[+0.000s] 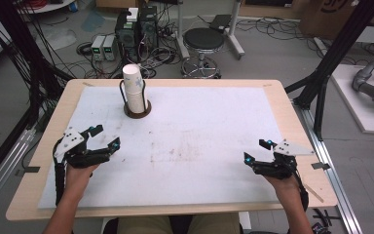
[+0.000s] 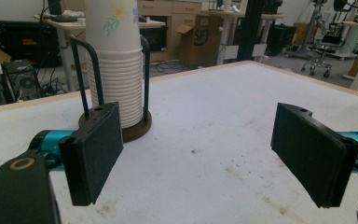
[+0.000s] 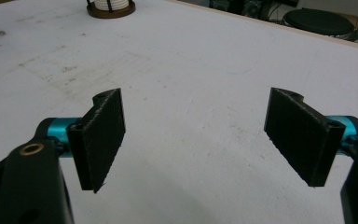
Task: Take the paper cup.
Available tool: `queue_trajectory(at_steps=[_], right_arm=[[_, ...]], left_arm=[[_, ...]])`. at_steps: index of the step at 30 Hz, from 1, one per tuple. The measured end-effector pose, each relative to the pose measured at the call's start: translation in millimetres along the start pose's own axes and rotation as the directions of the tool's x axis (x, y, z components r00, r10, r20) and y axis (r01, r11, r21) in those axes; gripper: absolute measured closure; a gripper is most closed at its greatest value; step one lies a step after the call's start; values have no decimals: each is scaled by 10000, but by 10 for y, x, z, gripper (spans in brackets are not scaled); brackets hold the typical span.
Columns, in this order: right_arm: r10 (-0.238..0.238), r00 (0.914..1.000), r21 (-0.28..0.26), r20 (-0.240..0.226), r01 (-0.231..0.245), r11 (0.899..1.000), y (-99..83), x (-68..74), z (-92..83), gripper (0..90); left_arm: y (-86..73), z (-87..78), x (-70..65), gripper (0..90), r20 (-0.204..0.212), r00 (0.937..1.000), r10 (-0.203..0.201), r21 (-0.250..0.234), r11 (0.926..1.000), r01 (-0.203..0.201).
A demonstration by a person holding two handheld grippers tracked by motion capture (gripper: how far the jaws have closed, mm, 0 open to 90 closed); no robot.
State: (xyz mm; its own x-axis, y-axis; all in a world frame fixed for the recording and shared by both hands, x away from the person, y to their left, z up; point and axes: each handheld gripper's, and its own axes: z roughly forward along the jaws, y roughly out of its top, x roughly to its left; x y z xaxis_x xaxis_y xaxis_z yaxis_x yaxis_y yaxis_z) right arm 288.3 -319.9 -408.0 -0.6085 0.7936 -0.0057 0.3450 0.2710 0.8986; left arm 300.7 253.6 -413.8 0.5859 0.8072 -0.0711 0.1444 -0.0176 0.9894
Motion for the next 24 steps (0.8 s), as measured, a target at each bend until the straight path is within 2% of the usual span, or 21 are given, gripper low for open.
queue_trajectory(at_steps=[12, 15, 24], right_arm=[[18, 10000, 48, -16, -18, 10000, -10, 4, -20, 207], [6, 10000, 103, -53, -5, 9999, -11, 10, -13, 206], [110, 9998, 134, -142, -108, 9999, -10, -1, -14, 206]], left_arm=[[9, 22, 7, 166, -33, 10000, -27, 91, 10000, 27], [22, 35, 8, 166, -53, 9999, -143, 26, 9999, 143], [132, 127, 38, 165, 69, 9995, -301, 223, 9993, 300]])
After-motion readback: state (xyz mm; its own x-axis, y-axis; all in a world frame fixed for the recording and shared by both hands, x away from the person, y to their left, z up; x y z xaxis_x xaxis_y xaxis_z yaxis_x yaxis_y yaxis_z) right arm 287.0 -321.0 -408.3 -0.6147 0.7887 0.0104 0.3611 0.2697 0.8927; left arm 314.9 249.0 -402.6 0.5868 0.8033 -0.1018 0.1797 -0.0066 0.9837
